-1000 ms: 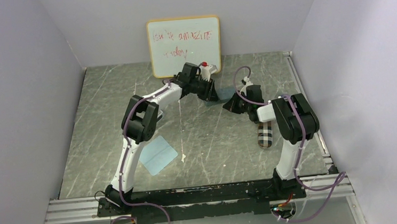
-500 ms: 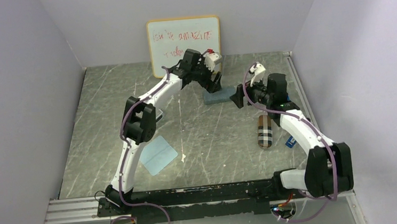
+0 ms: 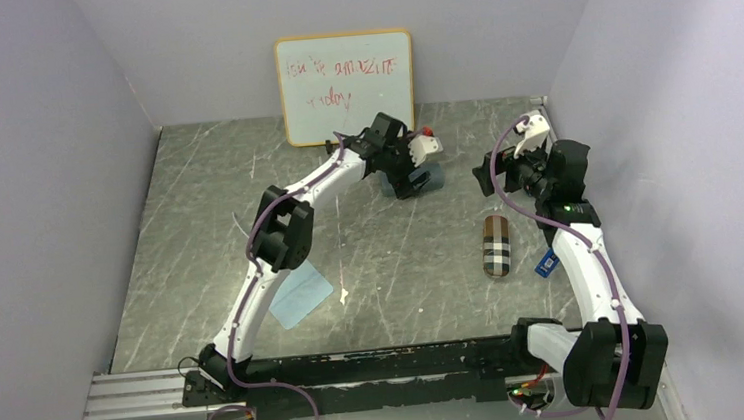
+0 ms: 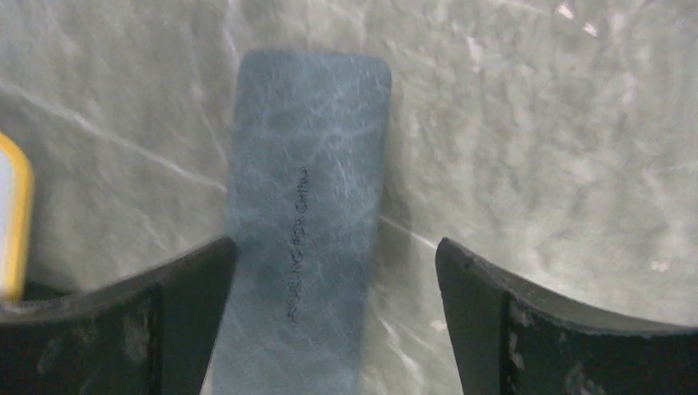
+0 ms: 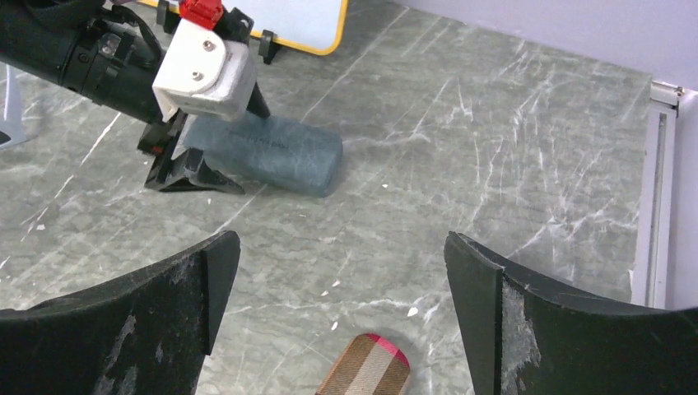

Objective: Organize the sunglasses
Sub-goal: Close the sunglasses case at the center of the board, then move the sunglasses case at the center of the board.

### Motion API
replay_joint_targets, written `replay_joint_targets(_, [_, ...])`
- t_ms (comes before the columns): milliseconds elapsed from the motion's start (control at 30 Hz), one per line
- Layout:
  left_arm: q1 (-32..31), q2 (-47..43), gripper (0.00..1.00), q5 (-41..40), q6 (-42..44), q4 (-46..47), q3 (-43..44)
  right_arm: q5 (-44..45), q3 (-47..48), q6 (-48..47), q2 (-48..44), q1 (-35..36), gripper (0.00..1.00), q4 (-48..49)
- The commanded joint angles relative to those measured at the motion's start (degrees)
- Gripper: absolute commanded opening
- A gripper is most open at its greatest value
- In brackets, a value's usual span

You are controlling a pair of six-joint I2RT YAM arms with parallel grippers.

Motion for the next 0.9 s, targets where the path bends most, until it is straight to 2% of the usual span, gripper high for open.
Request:
replay_joint_targets(0, [0.78, 1.82, 0.96, -1.46, 3.46, -1.87, 2.25, -2.00, -0.26, -0.32, -0.85, -2.02, 1.00, 1.47])
replay_joint_targets(233, [1.66, 2.65, 0.86, -1.81, 1.61, 0.28, 1.32, -4.13, -0.80, 0.83, -0.81, -3.72, 1.00, 2.14])
replay_joint_targets(400, [2.11, 1.40, 0.88, -2.62, 0.77, 2.95, -0.98, -5.50, -1.15, 1.23, -0.43, -4.00, 1.00, 2.26])
replay_joint_targets(467, [2.12, 1.87, 0.82, -3.38, 1.46, 2.47, -0.58, -5.91, -1.31, 1.43, -0.40, -4.16, 1.00, 2.26])
replay_joint_targets(567, [2.44, 1.51, 0.64, -3.34, 2.08, 1.96, -1.64, -6.57, -1.46, 1.71, -0.41, -4.50, 1.00, 2.26])
replay_joint_targets(667, [2.92, -0.21, 0.51, -3.06, 2.72, 2.24, -4.74, -7.31, -1.51, 1.93, -0.42, -4.91, 1.00, 2.26])
replay_joint_targets(733, [3.30, -1.64, 0.47, -2.98, 3.22, 2.23, -6.71, -7.45, -1.59, 1.98, -0.50, -5.12, 1.00, 2.26])
replay_joint_targets(867, [4.53, -4.64, 0.47, -2.24, 4.41, 1.92, -10.76, -7.85, -1.84, 2.20, -0.54, -5.54, 1.00, 2.96])
